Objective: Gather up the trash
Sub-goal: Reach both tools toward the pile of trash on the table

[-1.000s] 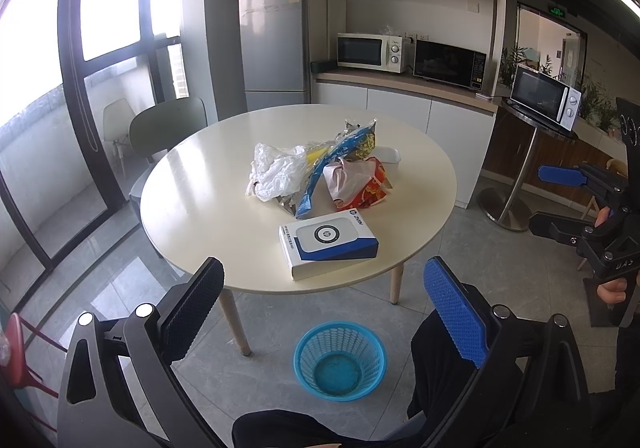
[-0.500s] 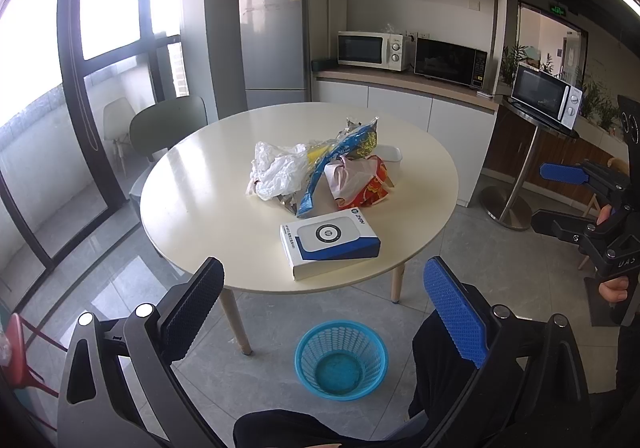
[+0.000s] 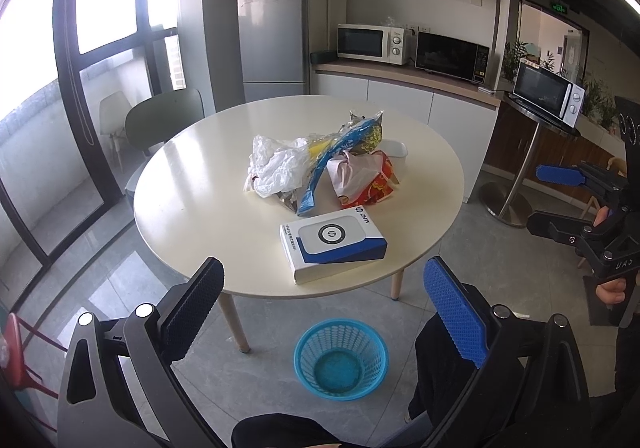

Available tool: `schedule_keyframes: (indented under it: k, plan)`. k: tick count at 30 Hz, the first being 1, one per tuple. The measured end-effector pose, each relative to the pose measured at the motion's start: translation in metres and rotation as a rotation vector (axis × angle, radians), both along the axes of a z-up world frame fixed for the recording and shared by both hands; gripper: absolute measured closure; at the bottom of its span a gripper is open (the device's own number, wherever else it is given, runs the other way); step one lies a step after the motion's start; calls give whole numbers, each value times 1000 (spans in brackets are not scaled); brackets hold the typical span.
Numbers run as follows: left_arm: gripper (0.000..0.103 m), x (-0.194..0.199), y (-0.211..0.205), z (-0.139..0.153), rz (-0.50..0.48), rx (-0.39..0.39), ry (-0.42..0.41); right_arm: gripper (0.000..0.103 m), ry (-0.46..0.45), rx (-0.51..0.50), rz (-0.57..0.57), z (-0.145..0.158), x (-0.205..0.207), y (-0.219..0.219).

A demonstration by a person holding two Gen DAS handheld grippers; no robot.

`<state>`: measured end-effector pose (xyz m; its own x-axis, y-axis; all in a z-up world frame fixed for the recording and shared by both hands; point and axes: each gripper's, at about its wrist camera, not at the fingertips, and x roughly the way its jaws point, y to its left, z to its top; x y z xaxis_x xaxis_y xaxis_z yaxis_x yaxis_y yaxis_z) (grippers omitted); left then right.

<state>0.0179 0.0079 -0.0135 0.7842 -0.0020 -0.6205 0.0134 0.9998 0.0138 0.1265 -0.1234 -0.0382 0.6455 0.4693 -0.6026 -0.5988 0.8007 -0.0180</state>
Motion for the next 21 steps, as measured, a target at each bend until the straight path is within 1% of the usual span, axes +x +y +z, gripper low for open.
schedule_keyframes:
  k: [10,21]
  plan:
    - [6,20,7,-5,-10,-11,30,8,23,-8,-11,-6,22,5]
    - [6,64,24,-19,-23,-37,83,8,70,-20,-17,-20,66,17]
